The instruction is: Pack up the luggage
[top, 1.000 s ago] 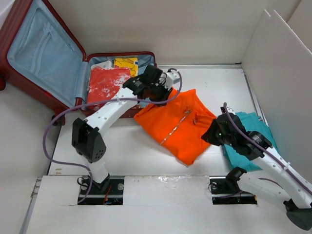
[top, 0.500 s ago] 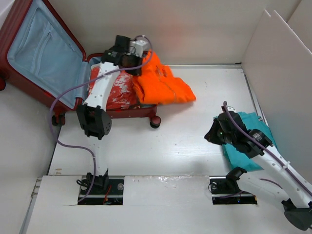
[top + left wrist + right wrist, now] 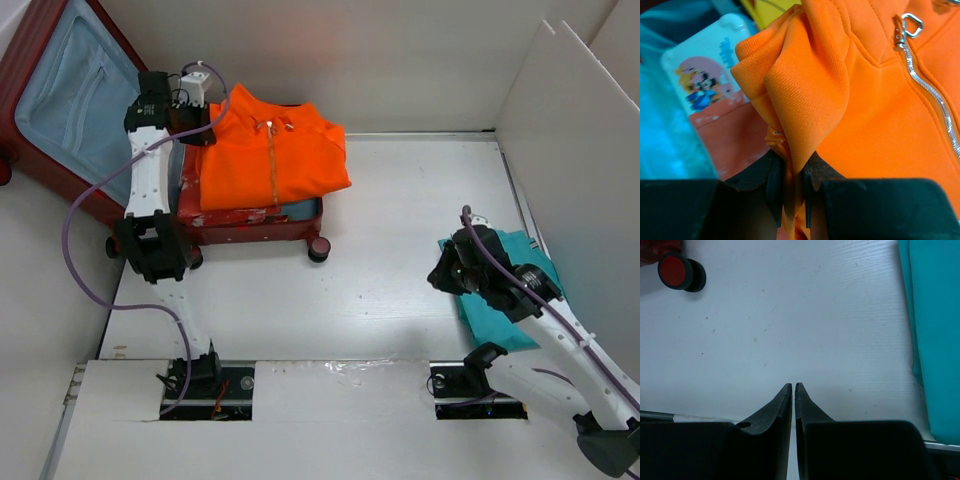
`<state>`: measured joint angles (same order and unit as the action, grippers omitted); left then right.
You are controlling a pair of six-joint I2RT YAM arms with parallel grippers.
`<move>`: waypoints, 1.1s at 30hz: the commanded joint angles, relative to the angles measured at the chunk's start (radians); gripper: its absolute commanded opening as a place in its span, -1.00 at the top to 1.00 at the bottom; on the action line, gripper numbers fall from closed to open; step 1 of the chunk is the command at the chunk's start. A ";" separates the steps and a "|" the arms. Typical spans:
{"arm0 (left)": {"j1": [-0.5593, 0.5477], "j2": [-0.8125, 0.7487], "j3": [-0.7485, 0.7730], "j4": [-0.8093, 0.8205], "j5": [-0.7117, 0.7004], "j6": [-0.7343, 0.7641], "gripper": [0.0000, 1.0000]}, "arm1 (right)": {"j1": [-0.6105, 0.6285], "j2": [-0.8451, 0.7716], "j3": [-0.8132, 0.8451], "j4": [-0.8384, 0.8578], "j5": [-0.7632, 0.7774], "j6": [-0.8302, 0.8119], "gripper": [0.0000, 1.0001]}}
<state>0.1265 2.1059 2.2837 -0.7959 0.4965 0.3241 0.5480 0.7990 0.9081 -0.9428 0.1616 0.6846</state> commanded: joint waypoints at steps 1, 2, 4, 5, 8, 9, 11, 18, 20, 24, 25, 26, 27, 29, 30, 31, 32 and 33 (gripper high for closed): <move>0.047 -0.072 0.007 0.107 -0.065 0.095 1.00 | -0.019 0.014 0.017 -0.005 0.018 -0.048 0.76; 0.058 -0.061 0.020 0.107 -0.065 0.095 1.00 | -0.019 0.014 0.017 -0.005 0.009 -0.048 0.76; 0.085 -0.040 0.048 0.119 -0.065 0.095 1.00 | -0.031 0.026 0.026 -0.005 0.009 -0.074 0.76; 0.110 -0.017 0.057 0.139 -0.065 0.083 1.00 | -0.042 0.026 0.035 -0.014 0.009 -0.074 0.76; 0.131 0.034 0.100 0.139 -0.065 0.095 1.00 | -0.051 0.037 0.035 -0.014 0.009 -0.092 0.76; 0.131 0.034 0.100 0.139 -0.065 0.095 1.00 | -0.051 0.037 0.035 -0.014 0.009 -0.092 0.76; 0.131 0.060 0.109 0.150 -0.065 0.095 1.00 | -0.060 0.046 0.035 -0.014 0.009 -0.103 0.76; 0.131 0.121 0.099 0.139 -0.122 0.130 1.00 | -0.069 0.074 0.035 -0.014 -0.010 -0.122 0.76; 0.131 0.132 0.099 0.150 -0.113 0.141 1.00 | -0.069 0.083 0.035 -0.014 -0.010 -0.122 0.73; 0.131 0.132 0.099 0.192 -0.102 0.107 0.82 | -0.078 0.083 0.035 -0.005 -0.010 -0.122 0.62; 0.131 0.132 0.099 0.205 -0.093 0.107 -0.14 | -0.079 0.083 0.035 0.004 -0.022 -0.122 0.59; 0.118 0.123 0.089 0.205 -0.093 0.107 -0.46 | -0.079 0.092 0.035 0.004 -0.034 -0.122 0.49; 0.117 0.123 0.089 0.222 -0.093 0.107 -0.87 | -0.079 0.092 0.046 0.013 -0.034 -0.122 0.42; 0.091 0.088 0.089 0.259 -0.154 0.087 -1.00 | -0.079 0.101 0.055 0.022 -0.047 -0.122 0.28; 0.082 0.076 0.089 0.273 -0.176 0.076 -1.00 | -0.079 0.111 0.070 0.022 -0.056 -0.132 0.14; 0.068 0.060 0.089 0.285 -0.194 0.047 -1.00 | -0.079 0.111 0.081 0.022 -0.056 -0.132 0.05; 0.068 0.042 0.079 0.302 -0.214 0.024 -1.00 | -0.079 0.124 0.107 0.022 -0.056 -0.143 -0.04; 0.068 -0.001 0.079 0.345 -0.251 0.001 -1.00 | -0.079 0.135 0.120 0.022 -0.056 -0.143 -0.15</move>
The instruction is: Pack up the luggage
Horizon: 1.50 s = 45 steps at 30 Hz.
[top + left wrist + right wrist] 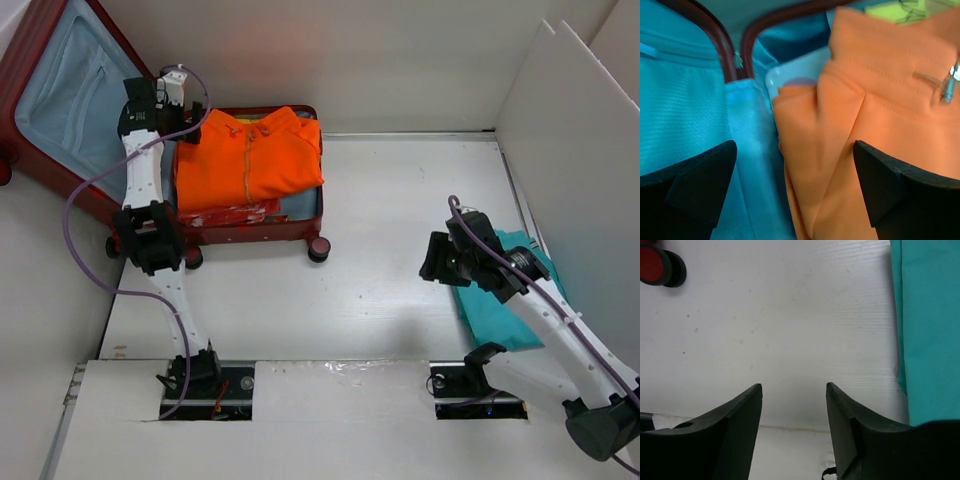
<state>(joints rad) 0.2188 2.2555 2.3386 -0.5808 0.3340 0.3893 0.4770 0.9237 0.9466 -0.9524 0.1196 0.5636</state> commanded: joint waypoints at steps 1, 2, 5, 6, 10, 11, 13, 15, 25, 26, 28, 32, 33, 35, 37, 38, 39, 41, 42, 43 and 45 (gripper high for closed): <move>-0.024 -0.174 0.009 0.156 -0.110 -0.087 -1.00 | -0.008 0.010 0.095 0.032 -0.014 -0.022 -0.19; -0.024 -0.201 -0.004 0.185 -0.134 -0.127 -1.00 | -0.017 0.021 0.118 0.032 -0.014 -0.033 -0.24; -0.038 -0.313 -0.068 0.271 -0.126 -0.164 -1.00 | -0.055 0.053 0.141 0.032 0.001 -0.042 -0.51; -0.051 -0.341 -0.102 0.280 -0.113 -0.153 -1.00 | -0.070 0.079 0.150 0.023 0.012 -0.056 -0.55; -0.228 -0.453 -0.258 0.260 -0.102 -0.017 -1.00 | -0.191 0.161 0.150 0.023 0.025 -0.111 -0.78; -0.305 -0.464 -0.289 0.247 -0.102 0.000 -0.95 | -0.218 0.176 0.150 0.032 0.000 -0.123 -0.87; -0.366 -0.464 -0.362 0.220 -0.086 0.000 -0.76 | -0.300 0.217 0.129 0.064 -0.024 -0.146 -0.96; -0.438 -0.406 -0.390 0.181 -0.066 -0.035 -0.66 | -0.391 0.247 0.107 0.084 -0.043 -0.160 -0.99; -0.493 -0.185 -0.519 0.164 -0.139 -0.090 -0.01 | -0.635 0.395 -0.055 0.254 -0.023 -0.140 -0.99; -0.502 -0.175 -0.536 0.164 -0.127 -0.090 -0.01 | -0.649 0.412 -0.055 0.268 -0.023 -0.128 -0.99; -0.533 -0.145 -0.576 0.164 -0.136 -0.066 -0.01 | -0.676 0.452 -0.069 0.296 -0.052 -0.108 -0.99; -0.568 -0.120 -0.663 0.197 -0.233 -0.012 -0.01 | -0.699 0.553 -0.089 0.395 -0.161 -0.099 -0.99; -0.569 -0.120 -0.676 0.209 -0.233 -0.012 -0.01 | -0.699 0.581 -0.089 0.432 -0.191 -0.088 -0.99; -0.530 -0.134 -0.687 0.236 -0.228 -0.012 -0.04 | -0.699 0.661 -0.101 0.475 -0.262 -0.070 -0.95; -0.521 -0.157 -0.687 0.245 -0.214 -0.012 -0.11 | -0.686 0.717 -0.114 0.553 -0.366 -0.026 -0.91; -0.512 -0.184 -0.673 0.245 -0.205 -0.012 -0.20 | -0.677 0.718 -0.114 0.554 -0.367 -0.010 -0.91; -0.512 -0.201 -0.673 0.245 -0.205 0.003 -0.26 | -0.660 0.718 -0.103 0.569 -0.386 -0.010 -0.89; -0.521 -0.243 -0.647 0.259 -0.191 0.037 -0.36 | -0.600 0.718 -0.077 0.601 -0.387 0.050 -0.89; -0.536 -0.287 -0.647 0.274 -0.191 0.048 -0.44 | -0.582 0.718 -0.068 0.615 -0.399 0.070 -0.89; -0.547 -0.309 -0.633 0.283 -0.191 0.057 -0.47 | -0.545 0.727 -0.057 0.629 -0.431 0.096 -0.89; -0.576 -0.370 -0.621 0.321 -0.211 0.089 -0.54 | -0.502 0.768 -0.031 0.693 -0.466 0.183 -0.89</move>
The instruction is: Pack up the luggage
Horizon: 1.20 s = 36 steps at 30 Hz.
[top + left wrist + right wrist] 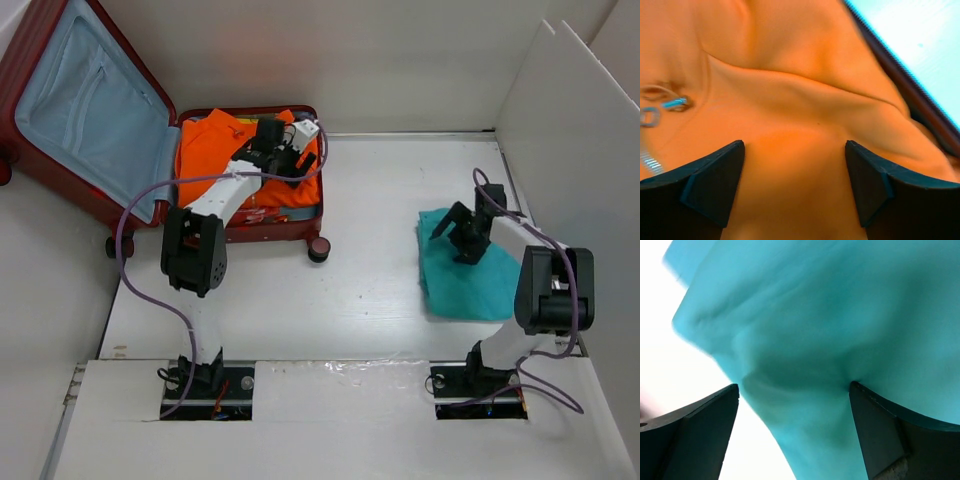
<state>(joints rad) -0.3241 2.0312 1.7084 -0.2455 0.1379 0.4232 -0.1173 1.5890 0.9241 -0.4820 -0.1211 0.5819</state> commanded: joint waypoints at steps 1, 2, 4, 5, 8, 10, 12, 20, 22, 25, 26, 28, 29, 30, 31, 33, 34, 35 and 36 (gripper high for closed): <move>-0.064 -0.163 0.019 -0.003 -0.030 0.069 -0.57 | 0.116 0.121 0.004 0.246 -0.239 0.192 -0.89; -0.082 -0.176 0.019 -0.003 -0.031 0.078 -0.62 | 0.167 0.164 0.045 0.272 -0.239 0.235 -0.89; -0.127 -0.177 0.104 -0.067 -0.031 0.089 -0.65 | 0.218 0.210 0.103 0.284 -0.239 0.262 -0.89; -0.139 -0.161 0.138 -0.104 -0.011 0.089 -0.65 | 0.261 0.233 0.134 0.284 -0.239 0.274 -0.89; -0.164 -0.161 0.178 -0.201 0.112 0.039 -0.65 | 0.298 0.287 0.248 0.275 -0.249 0.294 -0.89; -0.190 -0.174 0.142 -0.230 0.175 0.002 -0.68 | 0.308 0.273 0.291 0.234 -0.233 0.270 -0.89; -0.205 -0.195 0.103 -0.258 0.281 -0.073 -0.68 | 0.308 0.241 0.312 0.154 -0.188 0.221 -0.89; -0.280 -0.195 -0.151 -0.074 0.453 -0.371 -0.76 | 0.232 0.063 0.452 -0.168 -0.053 -0.146 -0.91; -0.303 -0.195 -0.196 -0.009 0.379 -0.411 -0.79 | 0.197 0.037 0.452 -0.207 0.018 -0.177 -0.94; -0.305 -0.154 -0.248 0.064 0.301 -0.549 -0.82 | 0.098 0.038 0.421 -0.231 0.028 -0.223 -0.94; -0.305 -0.141 -0.263 0.077 0.292 -0.614 -0.84 | 0.053 0.064 0.409 -0.231 0.017 -0.241 -0.94; -0.277 -0.106 -0.280 0.122 0.317 -0.682 -0.87 | 0.027 0.091 0.397 -0.231 0.008 -0.252 -0.94; -0.253 -0.094 -0.291 0.146 0.347 -0.716 -0.87 | 0.027 0.104 0.383 -0.219 -0.002 -0.252 -0.94; -0.244 -0.080 -0.291 0.164 0.374 -0.744 -0.92 | 0.018 0.118 0.374 -0.208 -0.012 -0.263 -0.94; -0.244 -0.065 -0.291 0.176 0.397 -0.762 -0.97 | 0.018 0.150 0.374 -0.208 -0.012 -0.275 -0.94; -0.244 -0.014 -0.282 0.186 0.436 -0.774 -1.00 | 0.018 0.178 0.354 -0.196 -0.028 -0.275 -0.94; -0.244 0.004 -0.282 0.186 0.453 -0.775 -1.00 | 0.018 0.187 0.331 -0.181 -0.038 -0.275 -0.94; -0.244 0.041 -0.273 0.198 0.509 -0.790 -1.00 | 0.018 0.196 0.317 -0.170 -0.038 -0.275 -0.94; -0.244 0.058 -0.273 0.198 0.523 -0.802 -1.00 | 0.008 0.197 0.302 -0.158 -0.051 -0.275 -0.94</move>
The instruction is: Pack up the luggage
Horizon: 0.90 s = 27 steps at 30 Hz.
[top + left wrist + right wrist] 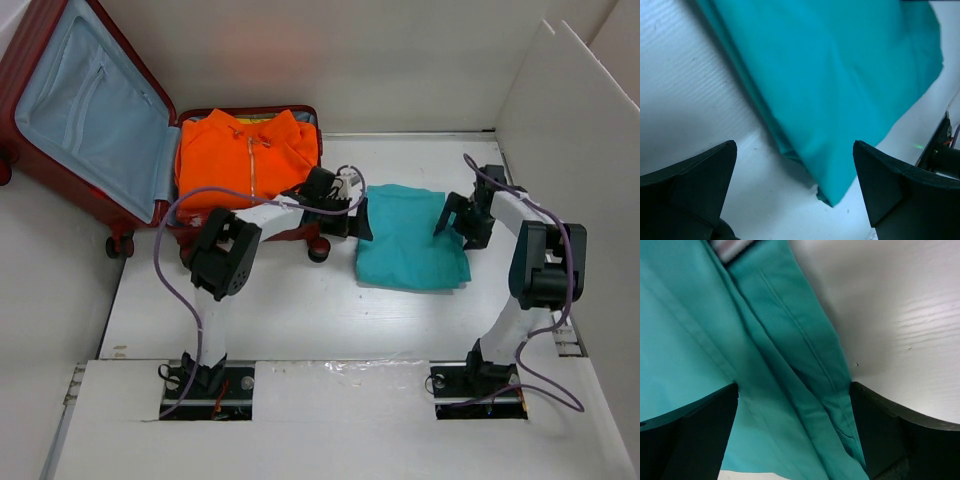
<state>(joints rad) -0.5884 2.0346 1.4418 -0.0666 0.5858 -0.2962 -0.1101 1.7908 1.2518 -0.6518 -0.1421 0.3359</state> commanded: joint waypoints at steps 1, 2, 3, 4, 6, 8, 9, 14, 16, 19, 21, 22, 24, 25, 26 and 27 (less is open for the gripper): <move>0.021 0.071 0.003 0.019 0.075 -0.096 -1.00 | 0.001 -0.005 -0.053 0.032 -0.030 -0.029 -0.94; 0.010 0.087 0.003 0.019 0.075 -0.107 -1.00 | 0.001 -0.005 -0.066 0.041 -0.042 -0.020 -0.94; 0.010 0.113 0.003 0.010 0.065 -0.116 -1.00 | 0.001 -0.005 -0.075 0.041 -0.051 -0.020 -0.94; 0.010 0.125 0.003 0.010 0.065 -0.129 -1.00 | 0.001 -0.005 -0.084 0.050 -0.051 -0.020 -0.94; 0.001 0.172 0.015 0.010 0.045 -0.161 -1.00 | 0.001 -0.005 -0.109 0.061 -0.060 -0.020 -0.91; 0.001 0.216 0.040 0.010 0.060 -0.170 -1.00 | 0.001 -0.005 -0.124 0.084 -0.093 -0.020 -0.86; -0.013 0.266 0.086 -0.013 0.069 -0.170 -1.00 | 0.001 -0.005 -0.138 0.096 -0.106 -0.020 -0.83; -0.053 0.386 0.161 -0.007 0.172 -0.218 -0.82 | 0.001 -0.005 -0.160 0.130 -0.175 -0.009 -0.65; -0.062 0.412 0.180 0.022 0.206 -0.244 -0.55 | 0.001 -0.005 -0.170 0.130 -0.185 -0.009 -0.61; -0.062 0.443 0.180 0.099 0.265 -0.268 -0.03 | 0.001 -0.014 -0.183 0.141 -0.211 0.000 -0.55; -0.062 0.452 0.201 0.128 0.313 -0.281 0.88 | -0.008 -0.014 -0.183 0.150 -0.220 0.000 -0.55; -0.062 0.452 0.212 0.128 0.313 -0.281 1.00 | -0.008 -0.025 -0.193 0.150 -0.220 0.000 -0.55; -0.062 0.425 0.239 0.104 0.324 -0.250 1.00 | -0.017 -0.036 -0.193 0.150 -0.220 0.000 -0.55; -0.048 0.409 0.249 0.082 0.324 -0.230 1.00 | -0.028 -0.050 -0.202 0.150 -0.220 -0.009 -0.55; -0.048 0.392 0.258 0.064 0.313 -0.178 1.00 | -0.028 -0.071 -0.203 0.136 -0.220 -0.009 -0.55; -0.035 0.351 0.282 0.013 0.287 -0.146 1.00 | -0.028 -0.086 -0.203 0.118 -0.220 -0.021 -0.55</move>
<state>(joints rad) -0.6552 2.3917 1.7096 0.0734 0.8204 -0.5259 -0.1383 1.7420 1.0752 -0.5144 -0.3145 0.3279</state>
